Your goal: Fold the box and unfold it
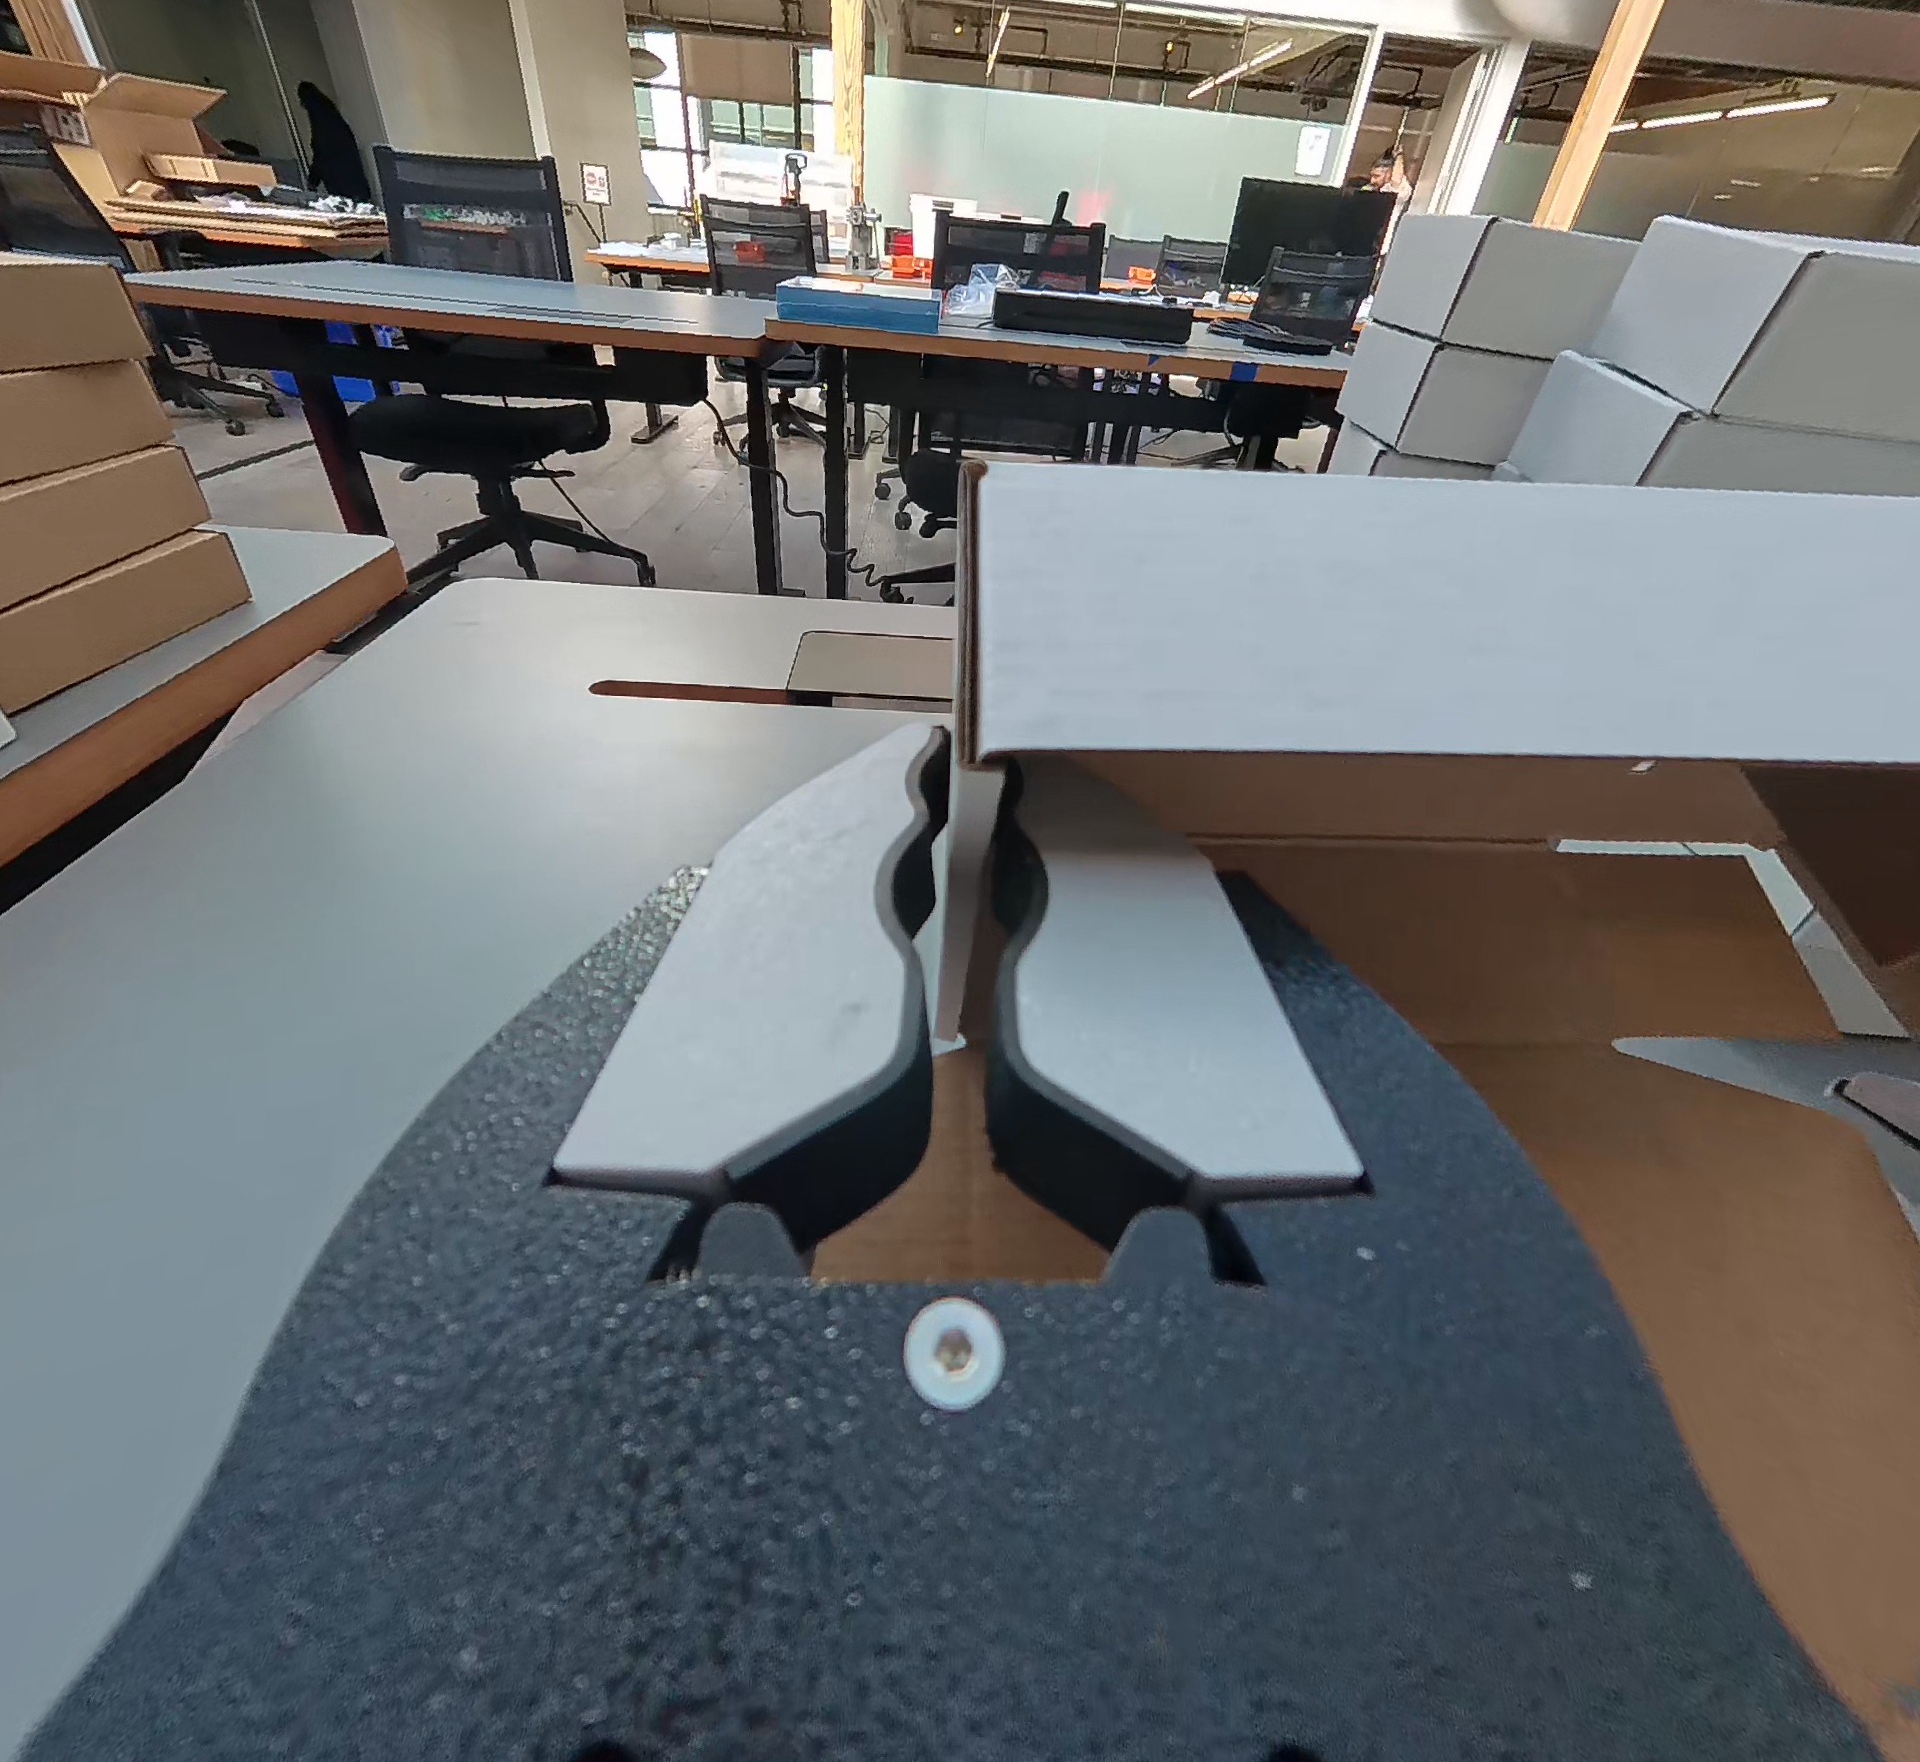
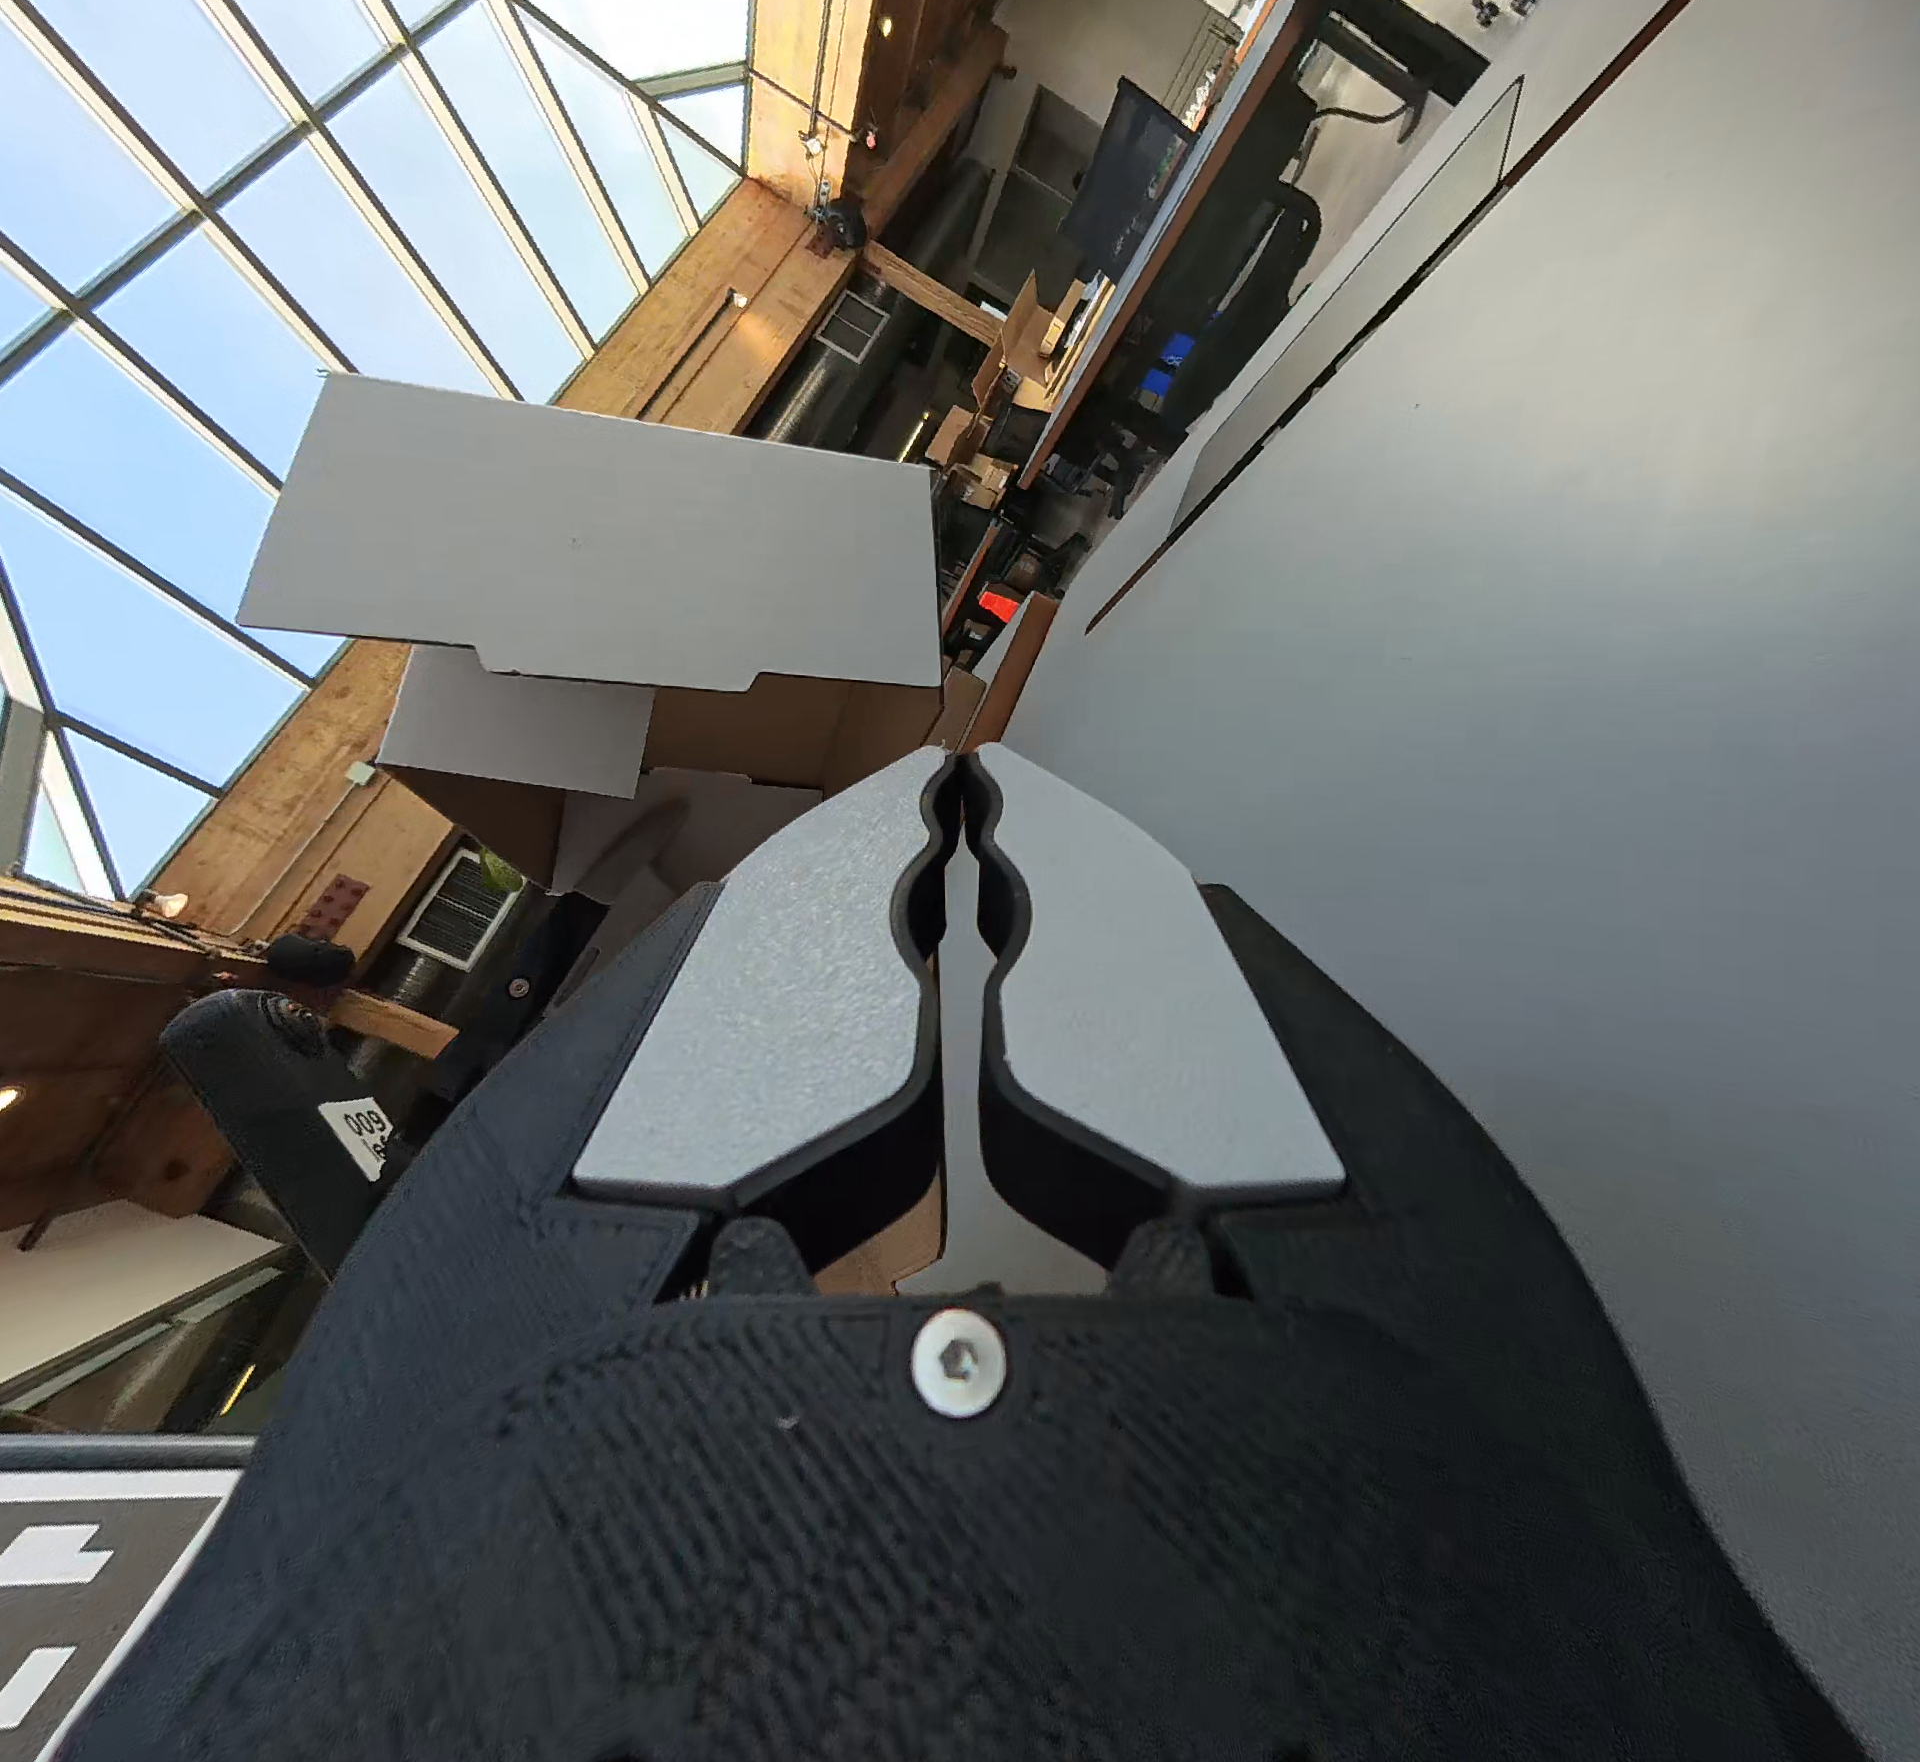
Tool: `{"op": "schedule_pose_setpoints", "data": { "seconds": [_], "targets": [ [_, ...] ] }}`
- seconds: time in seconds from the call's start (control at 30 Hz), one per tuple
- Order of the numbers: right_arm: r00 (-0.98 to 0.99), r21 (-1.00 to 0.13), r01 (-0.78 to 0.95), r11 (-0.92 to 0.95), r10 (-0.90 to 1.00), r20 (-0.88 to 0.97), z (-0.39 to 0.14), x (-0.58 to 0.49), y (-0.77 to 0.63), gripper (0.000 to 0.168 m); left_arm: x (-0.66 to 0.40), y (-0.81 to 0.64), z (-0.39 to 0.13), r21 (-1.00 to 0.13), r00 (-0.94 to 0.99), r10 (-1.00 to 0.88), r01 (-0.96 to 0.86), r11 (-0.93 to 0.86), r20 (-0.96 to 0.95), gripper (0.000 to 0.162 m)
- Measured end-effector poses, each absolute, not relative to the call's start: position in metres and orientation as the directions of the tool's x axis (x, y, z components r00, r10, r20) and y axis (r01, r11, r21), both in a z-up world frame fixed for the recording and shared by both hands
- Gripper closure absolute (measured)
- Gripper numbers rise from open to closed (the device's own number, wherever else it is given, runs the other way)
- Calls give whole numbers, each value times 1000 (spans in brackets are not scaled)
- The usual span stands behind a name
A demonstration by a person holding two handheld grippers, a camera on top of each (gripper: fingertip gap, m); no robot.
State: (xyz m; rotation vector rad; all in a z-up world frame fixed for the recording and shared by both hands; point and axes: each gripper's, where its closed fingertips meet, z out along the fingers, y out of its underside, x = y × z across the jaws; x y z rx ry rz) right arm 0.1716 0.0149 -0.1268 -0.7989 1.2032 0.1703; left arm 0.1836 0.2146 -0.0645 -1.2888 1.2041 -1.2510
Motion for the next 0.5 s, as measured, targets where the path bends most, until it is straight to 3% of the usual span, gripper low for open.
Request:
{"op": "schedule_pose_setpoints", "data": {
  "seconds": [0.3, 0.5],
  "targets": [
    [452, -469, -493, 733, -245, -858, -122, 174, 19, 168, 181, 214, -70, -996, -27, -997, -49, -73, 74, 157],
    [530, -622, -379, 685, -390, -753, -113, 171, 21, 168, 181, 212, -73, -998, -26, -999, -51, -32, 34, 156]
  ]
}}
